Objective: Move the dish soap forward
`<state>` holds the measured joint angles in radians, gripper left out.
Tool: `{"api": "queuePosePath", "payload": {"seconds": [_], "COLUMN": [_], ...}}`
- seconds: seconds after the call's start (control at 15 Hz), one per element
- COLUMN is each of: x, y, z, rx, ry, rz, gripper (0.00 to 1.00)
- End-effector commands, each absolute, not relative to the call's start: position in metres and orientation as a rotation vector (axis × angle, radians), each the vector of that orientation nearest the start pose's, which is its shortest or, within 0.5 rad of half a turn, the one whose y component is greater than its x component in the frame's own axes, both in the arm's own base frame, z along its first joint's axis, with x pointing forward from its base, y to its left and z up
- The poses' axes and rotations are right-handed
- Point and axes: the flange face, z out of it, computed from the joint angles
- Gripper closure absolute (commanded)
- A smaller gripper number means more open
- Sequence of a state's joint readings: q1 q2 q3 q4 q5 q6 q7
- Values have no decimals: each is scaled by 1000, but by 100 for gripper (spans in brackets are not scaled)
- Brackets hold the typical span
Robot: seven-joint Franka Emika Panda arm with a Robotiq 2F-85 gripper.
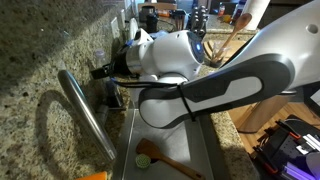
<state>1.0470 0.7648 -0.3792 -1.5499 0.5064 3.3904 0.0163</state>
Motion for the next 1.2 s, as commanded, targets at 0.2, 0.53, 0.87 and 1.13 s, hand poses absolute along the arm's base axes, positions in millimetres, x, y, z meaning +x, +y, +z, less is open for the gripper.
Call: {"api": "queuePosePath", "payload": {"seconds": [0.2,0.53,0.87,1.13], "x": [575,577,581,583], "y": [502,503,496,487], "z": [322,314,314,316], "rx": [-2293,-2301,-2313,-2333], "ry": [-449,-457,-487,-503], "rz": [-1545,-1535,-1552,-1554], "gripper": [0,25,50,71]}}
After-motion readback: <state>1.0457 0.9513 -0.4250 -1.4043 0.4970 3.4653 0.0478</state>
